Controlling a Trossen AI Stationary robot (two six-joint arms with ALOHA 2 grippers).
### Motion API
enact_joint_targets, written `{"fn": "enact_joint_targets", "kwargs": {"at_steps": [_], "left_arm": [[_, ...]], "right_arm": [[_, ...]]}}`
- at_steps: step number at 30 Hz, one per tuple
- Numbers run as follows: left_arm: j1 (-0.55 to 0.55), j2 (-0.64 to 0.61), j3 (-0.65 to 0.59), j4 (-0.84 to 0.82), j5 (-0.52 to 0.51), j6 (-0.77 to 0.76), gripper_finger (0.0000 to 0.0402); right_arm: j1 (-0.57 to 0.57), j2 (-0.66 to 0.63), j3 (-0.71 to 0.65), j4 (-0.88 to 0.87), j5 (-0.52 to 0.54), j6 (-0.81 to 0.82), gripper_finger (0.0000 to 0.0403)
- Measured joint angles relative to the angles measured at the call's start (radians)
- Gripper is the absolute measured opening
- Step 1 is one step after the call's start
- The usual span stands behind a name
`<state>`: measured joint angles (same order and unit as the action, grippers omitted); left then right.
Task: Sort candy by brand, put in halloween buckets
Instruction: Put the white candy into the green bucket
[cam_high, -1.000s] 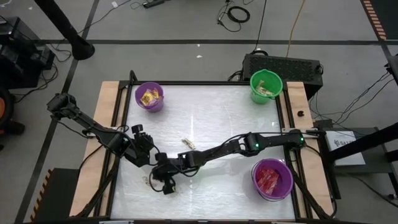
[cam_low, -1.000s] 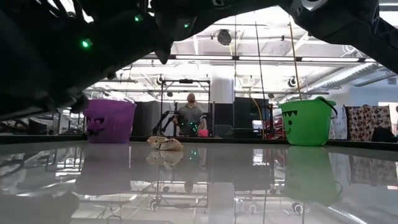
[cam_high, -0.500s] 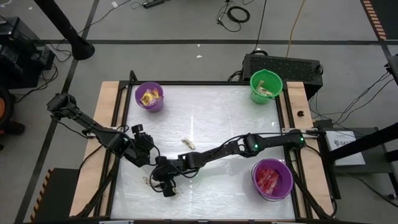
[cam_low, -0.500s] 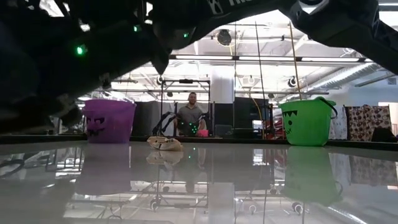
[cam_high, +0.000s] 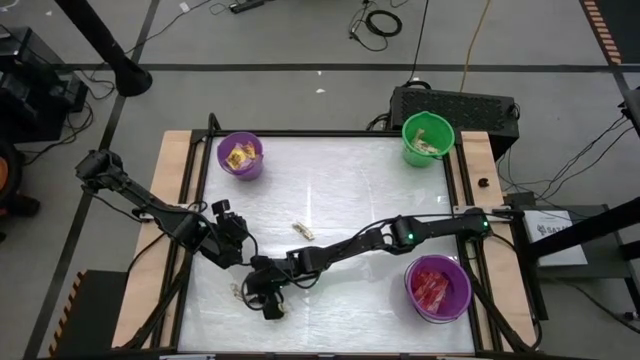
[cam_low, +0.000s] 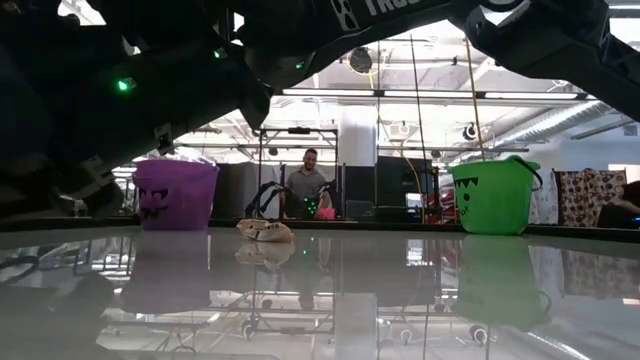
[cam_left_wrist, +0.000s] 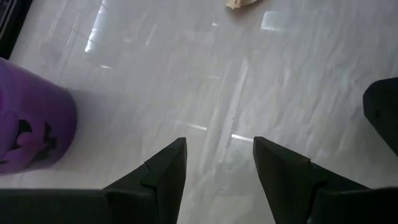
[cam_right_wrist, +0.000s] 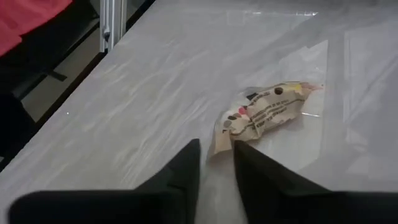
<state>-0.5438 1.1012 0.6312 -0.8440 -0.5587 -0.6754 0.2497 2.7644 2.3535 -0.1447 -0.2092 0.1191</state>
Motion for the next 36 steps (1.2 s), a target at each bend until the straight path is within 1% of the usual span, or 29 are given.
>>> {"fn": "enact_joint_targets", "kwargs": {"at_steps": [6,8,13,17,20,23,26,31,36], "left_arm": [[0.000,0.000,0.000,0.000,-0.005,0.000,0.0191],[0.000,0.000,0.000,0.000,-0.010,0.000,0.0191],[0.000,0.000,0.000,-0.001,-0.024,0.000,0.0191],[0.000,0.000,0.000,-0.002,-0.029,0.000,0.0191],[0.008,0.000,0.000,-0.006,-0.021,0.000,0.0191],[0.027,0.000,0.000,-0.016,-0.001,0.000,0.0191],[0.053,0.000,0.000,-0.043,0.001,-0.008,0.0191],[0.104,0.000,0.000,-0.069,0.012,-0.018,0.0191],[0.145,0.000,0.000,-0.072,0.031,0.014,0.0191]], "right_arm": [[0.000,0.000,0.000,-0.001,0.000,0.017,0.0021],[0.000,0.000,0.000,0.000,-0.001,0.025,0.0006],[-0.002,-0.002,0.000,-0.010,0.001,0.027,0.0001],[-0.018,-0.017,0.002,-0.062,0.005,0.026,0.0000],[-0.035,-0.036,0.002,-0.122,0.007,-0.003,0.0000],[-0.056,-0.073,0.002,-0.212,0.004,-0.062,0.0000],[-0.081,-0.132,0.002,-0.340,0.004,-0.138,0.0000],[-0.127,-0.230,0.002,-0.615,0.002,-0.262,0.0000],[-0.196,-0.323,0.002,-0.898,0.001,-0.334,0.0000]]}}
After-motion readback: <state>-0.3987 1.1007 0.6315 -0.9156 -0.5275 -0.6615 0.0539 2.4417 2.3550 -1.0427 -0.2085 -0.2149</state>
